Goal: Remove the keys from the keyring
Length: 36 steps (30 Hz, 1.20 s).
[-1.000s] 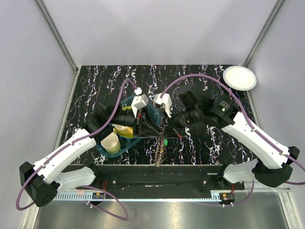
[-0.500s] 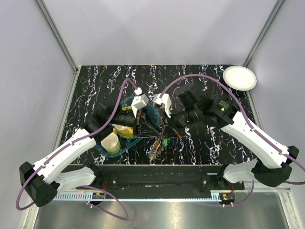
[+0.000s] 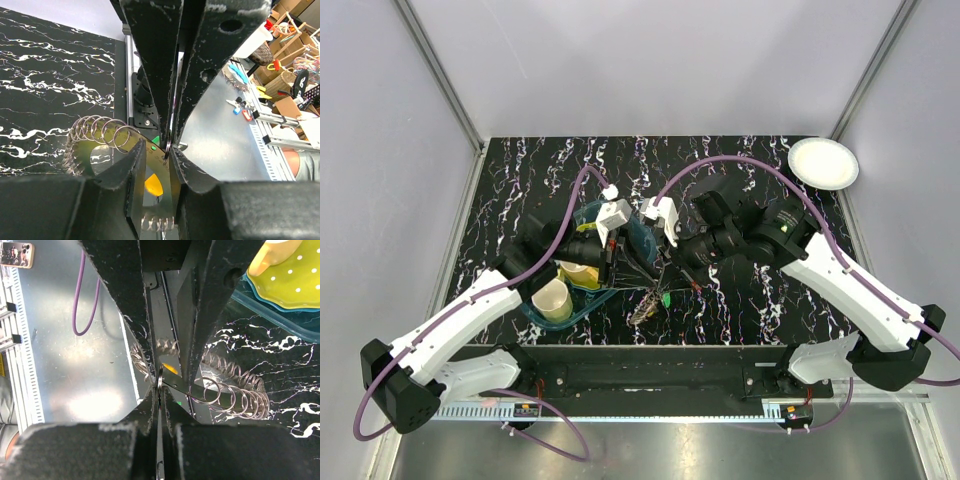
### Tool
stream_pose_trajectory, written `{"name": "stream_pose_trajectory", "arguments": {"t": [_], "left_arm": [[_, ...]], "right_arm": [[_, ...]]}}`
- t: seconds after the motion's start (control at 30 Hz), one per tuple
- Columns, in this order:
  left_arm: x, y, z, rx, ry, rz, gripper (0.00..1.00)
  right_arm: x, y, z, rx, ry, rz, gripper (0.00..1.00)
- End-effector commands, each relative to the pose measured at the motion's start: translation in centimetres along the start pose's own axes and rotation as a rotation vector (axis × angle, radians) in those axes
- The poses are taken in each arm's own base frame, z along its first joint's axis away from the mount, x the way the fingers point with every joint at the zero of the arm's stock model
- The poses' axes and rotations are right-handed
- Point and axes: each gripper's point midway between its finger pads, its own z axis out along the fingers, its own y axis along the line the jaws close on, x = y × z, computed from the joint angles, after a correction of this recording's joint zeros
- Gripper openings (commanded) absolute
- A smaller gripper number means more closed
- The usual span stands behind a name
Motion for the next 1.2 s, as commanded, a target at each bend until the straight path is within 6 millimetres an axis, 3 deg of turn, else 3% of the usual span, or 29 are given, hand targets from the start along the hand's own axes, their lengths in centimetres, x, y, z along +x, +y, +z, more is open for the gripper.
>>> {"name": "stream_pose_trajectory", "arguments": {"t": [0.0, 0.2, 0.5, 0.8, 1.0, 1.17], "left_arm": [[-2.5, -1.0, 0.0, 0.018, -0.046, 0.09, 0.27], [-2.9, -0.8, -0.3, 0.003, -0.064, 0.089, 0.22], [-3.0, -1.2, -0.4, 0.031, -0.071, 0.096, 0.3], [-2.0, -0.7, -0.6, 0.009, -0.03, 0.102, 0.19], [-1.5, -0.8, -0.7, 0.013, -0.008, 0.109, 0.0], [-2.1, -1.2, -0.8, 0.012, -0.058, 0.137, 0.0]], "right_arm": [[-2.1, 0.6, -0.1, -0.027, -0.08, -0.045, 0.0], [-1.8, 0.6, -0.1, -0.027, -0.076, -0.044, 0.0], [-1.8, 0.5, -0.3, -0.019, -0.081, -0.047, 0.0], [-2.0, 0.5, -0.3, -0.016, -0.088, -0.05, 0.0], [-2.2, 0.5, -0.3, -0.016, -0.098, -0.053, 0.0], [-2.6, 0.5, -0.2, -0.019, -0.114, -0.051, 0.0]]}}
